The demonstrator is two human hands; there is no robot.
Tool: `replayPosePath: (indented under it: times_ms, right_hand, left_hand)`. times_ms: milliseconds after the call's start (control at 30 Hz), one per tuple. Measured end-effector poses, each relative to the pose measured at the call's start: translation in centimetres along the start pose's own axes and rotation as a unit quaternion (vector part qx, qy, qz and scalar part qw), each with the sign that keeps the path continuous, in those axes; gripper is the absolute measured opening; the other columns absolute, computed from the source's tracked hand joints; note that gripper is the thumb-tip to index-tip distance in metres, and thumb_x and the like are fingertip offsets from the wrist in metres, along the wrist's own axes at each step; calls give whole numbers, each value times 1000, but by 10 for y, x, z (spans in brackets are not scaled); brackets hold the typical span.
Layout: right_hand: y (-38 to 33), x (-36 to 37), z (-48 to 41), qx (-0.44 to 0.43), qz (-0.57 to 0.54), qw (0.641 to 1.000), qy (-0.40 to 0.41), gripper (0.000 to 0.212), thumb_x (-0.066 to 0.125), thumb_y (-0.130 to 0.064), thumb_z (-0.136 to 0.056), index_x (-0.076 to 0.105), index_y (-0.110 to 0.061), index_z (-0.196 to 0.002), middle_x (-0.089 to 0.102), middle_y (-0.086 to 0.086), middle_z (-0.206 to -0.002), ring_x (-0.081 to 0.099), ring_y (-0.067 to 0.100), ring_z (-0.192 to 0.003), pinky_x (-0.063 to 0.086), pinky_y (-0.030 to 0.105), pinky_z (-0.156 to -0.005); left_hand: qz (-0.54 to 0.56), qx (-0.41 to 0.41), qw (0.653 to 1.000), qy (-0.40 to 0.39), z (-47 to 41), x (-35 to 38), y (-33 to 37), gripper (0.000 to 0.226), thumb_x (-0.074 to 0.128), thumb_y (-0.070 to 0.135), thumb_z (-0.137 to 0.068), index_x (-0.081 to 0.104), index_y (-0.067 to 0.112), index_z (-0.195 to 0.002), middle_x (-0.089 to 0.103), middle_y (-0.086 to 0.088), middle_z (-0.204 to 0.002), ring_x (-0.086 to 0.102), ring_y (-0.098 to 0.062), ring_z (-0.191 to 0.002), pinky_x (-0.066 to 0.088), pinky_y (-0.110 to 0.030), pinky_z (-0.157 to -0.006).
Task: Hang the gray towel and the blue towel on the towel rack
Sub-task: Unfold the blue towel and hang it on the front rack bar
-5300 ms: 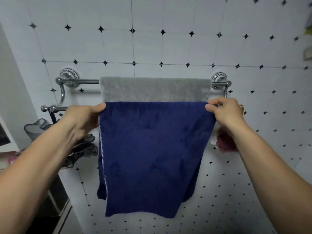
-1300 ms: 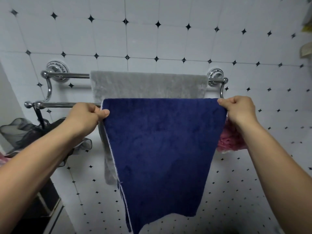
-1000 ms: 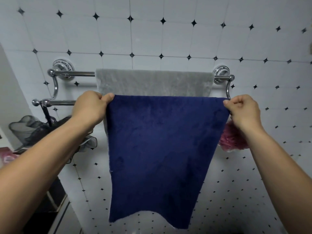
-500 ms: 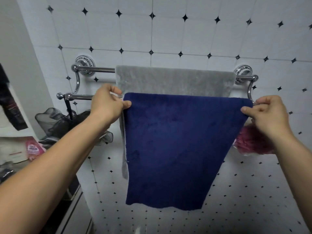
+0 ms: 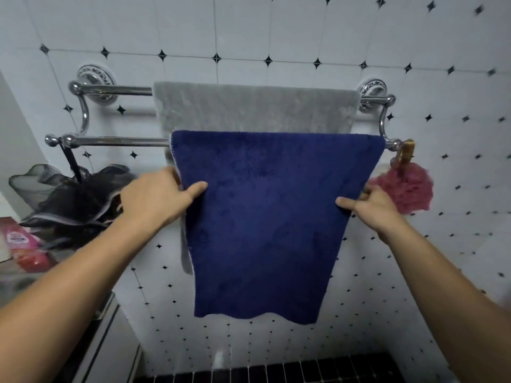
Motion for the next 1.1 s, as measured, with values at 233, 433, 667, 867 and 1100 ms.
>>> replayPosePath:
  times_ms: [233,433,667,867,1100]
  right_hand:
    - [22,25,-19,-16,-224,972,-67,40,83,-6,-73,67,-27,-103,73,-11,-106,72,12,-96,59,26,-75]
    - [80,45,0,18,-223,969,-101,38,77,-11,-81,65,-14,-117,71,2,-118,70,19,-104,55,43,-95]
    - [97,60,16,25,-197,964,-176,61,83,-10,-74,60,-19,-130,69,-6,-123,69,11,-105,58,25,-80]
    - [158,98,56,94,-139,958,-234,44,81,-12,-79,66,-20,-120,67,2,-126,65,20,-109,53,43,-95]
    - [186,102,45,125,-74,980,-135,33,58,3,-93,61,1,-126,65,18,-126,63,31,-105,51,43,-94]
  left_hand:
    - [397,-59,916,5,-4,41,-15,57,88,27,-65,51,24,-108,61,7,-95,61,-10,-76,56,-43,-85]
    - [457,-23,888,35,14,50,-7,53,86,27,-68,51,31,-108,61,20,-102,61,5,-85,49,-17,-73]
    - [575,-46,803,-152,14,87,-2,59,90,16,-53,70,18,-108,76,14,-101,72,-7,-93,58,-19,-74]
    - [526,-107,803,-258,65,151,-28,53,91,8,-56,71,21,-104,77,8,-102,72,-12,-93,55,-33,-83]
    - [566,-157,789,-183,74,169,-58,30,81,0,-72,70,12,-98,78,11,-90,74,-12,-85,57,-18,-63]
Point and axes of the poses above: each hand's wrist, its own z-axis away from the middle knuckle, its own x-axis out of the palm, y = z × x, the point moved 4 cm from there along -z, towards the middle knuckle
